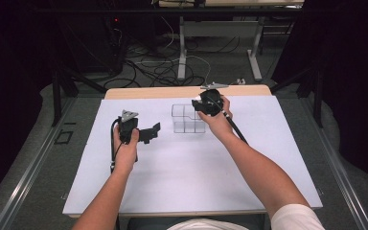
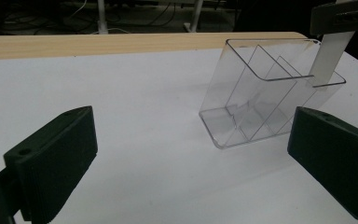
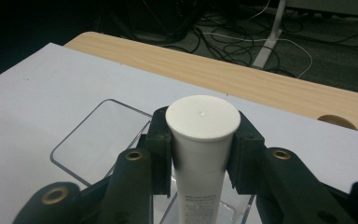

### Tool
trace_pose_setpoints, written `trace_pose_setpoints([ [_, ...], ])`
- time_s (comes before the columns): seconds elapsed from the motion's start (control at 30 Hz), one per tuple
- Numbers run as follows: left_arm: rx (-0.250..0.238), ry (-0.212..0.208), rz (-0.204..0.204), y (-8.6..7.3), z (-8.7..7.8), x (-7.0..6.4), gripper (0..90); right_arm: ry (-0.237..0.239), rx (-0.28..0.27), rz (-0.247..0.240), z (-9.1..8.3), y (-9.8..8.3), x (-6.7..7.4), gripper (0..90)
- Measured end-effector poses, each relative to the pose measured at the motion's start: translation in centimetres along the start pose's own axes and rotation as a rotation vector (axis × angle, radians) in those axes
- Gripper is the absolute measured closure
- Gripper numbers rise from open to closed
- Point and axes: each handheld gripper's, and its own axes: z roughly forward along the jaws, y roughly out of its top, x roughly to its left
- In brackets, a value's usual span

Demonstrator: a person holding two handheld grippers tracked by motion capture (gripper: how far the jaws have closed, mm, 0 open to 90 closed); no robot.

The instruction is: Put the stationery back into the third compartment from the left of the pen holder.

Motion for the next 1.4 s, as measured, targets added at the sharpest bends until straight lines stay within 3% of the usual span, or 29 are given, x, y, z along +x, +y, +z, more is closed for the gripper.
trace_pose_setpoints([
  [0.6,0.006,0.006,-0.004,-0.1,0.0,0.1,1.4,-0.015,0.057,-0.015,0.6,-0.6,-0.2,66.0],
  [0.97,0.011,0.012,-0.005,-0.1,0.0,0.2,1.4,0.003,0.043,-0.003,-0.1,-0.2,-0.4,49.7],
  [1.2,0.008,0.016,-0.008,-0.1,0.0,0.4,1.4,0.005,0.034,-0.021,-1.3,0.2,-0.7,39.3],
  [1.4,0.015,0.018,-0.012,-0.1,-0.1,0.5,1.4,0.005,0.021,-0.033,-2.4,0.4,-1.3,35.7],
])
